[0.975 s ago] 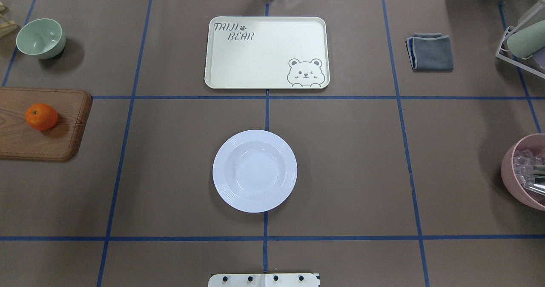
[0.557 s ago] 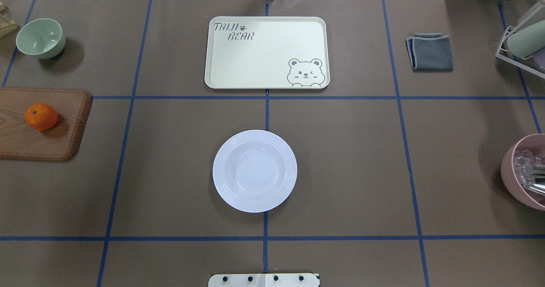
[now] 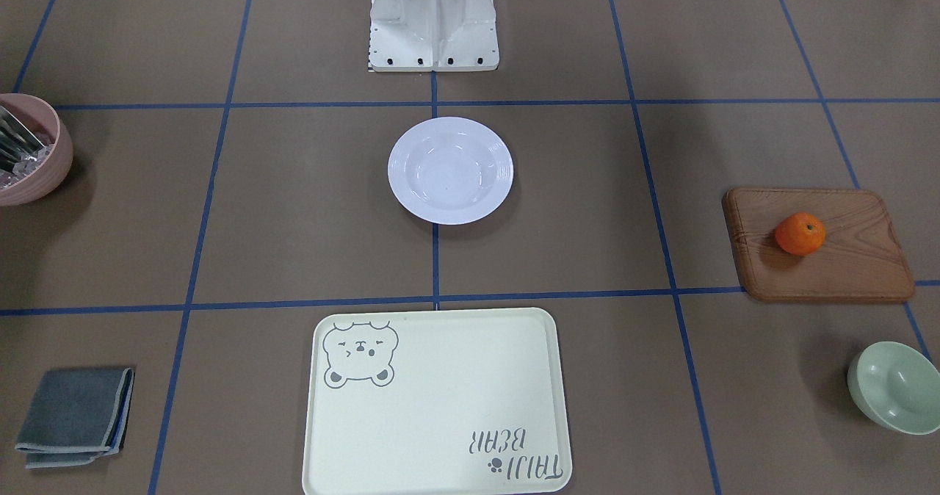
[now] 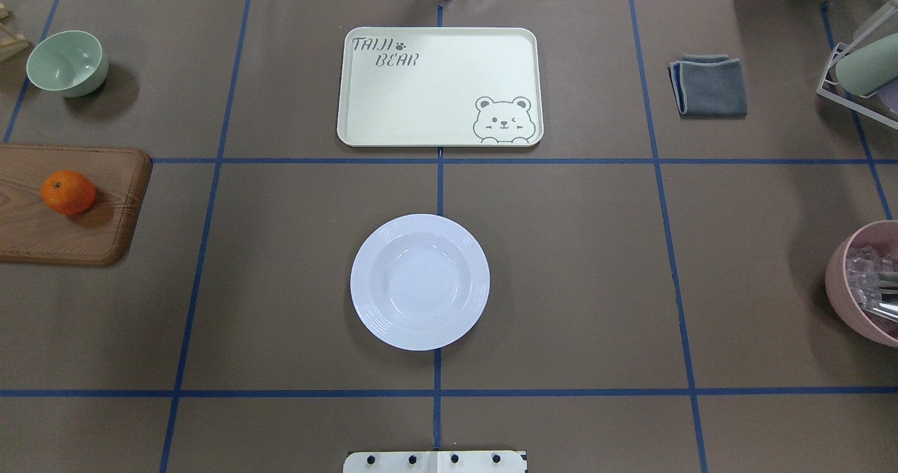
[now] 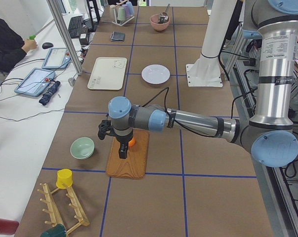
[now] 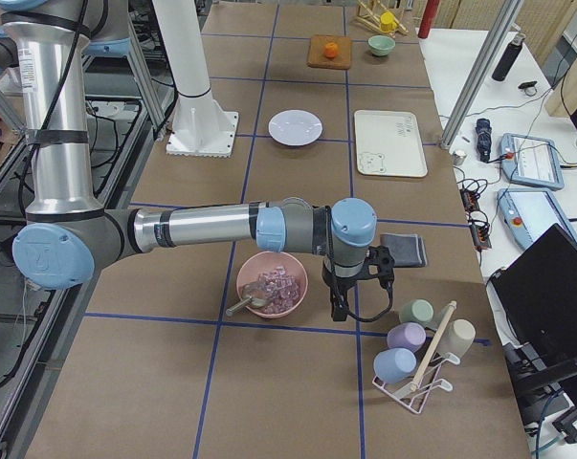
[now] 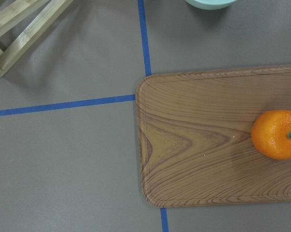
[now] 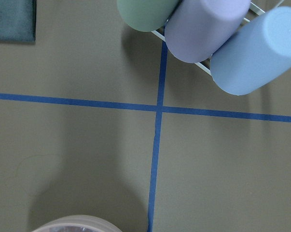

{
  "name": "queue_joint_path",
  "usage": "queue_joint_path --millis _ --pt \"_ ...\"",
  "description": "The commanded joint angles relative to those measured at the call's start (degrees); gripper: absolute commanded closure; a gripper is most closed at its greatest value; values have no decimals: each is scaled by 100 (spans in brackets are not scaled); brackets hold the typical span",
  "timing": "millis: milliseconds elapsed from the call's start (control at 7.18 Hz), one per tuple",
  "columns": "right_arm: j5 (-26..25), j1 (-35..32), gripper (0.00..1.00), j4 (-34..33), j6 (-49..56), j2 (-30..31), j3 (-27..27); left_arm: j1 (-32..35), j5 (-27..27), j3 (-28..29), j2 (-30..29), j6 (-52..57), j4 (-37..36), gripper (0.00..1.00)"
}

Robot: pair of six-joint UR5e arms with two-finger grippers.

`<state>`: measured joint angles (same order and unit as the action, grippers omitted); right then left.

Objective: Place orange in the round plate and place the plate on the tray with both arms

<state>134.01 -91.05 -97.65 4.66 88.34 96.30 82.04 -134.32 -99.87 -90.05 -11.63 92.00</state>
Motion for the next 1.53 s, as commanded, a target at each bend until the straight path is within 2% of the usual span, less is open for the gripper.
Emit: queue_joint_path --millis 0,279,557,836,975,1393 --pt "-7 9 0 0 0 -1 -15 -652 20 20 -205 -1259 415 2" --pt "-7 70 0 0 -9 -1 -23 -1005 55 256 -547 -1567 416 2" --pt "-16 114 0 9 -9 -9 -32 -1539 605 441 -742 -1781 459 2" --pt "-16 114 0 18 -9 -9 -41 -1865 670 1036 -970 -2087 1036 2" --pt "-16 114 0 18 -9 -18 -50 -1885 688 1161 -962 -2097 1275 2" --pt "-16 141 0 18 -9 -18 -85 -1885 697 1321 -927 -2071 1295 2"
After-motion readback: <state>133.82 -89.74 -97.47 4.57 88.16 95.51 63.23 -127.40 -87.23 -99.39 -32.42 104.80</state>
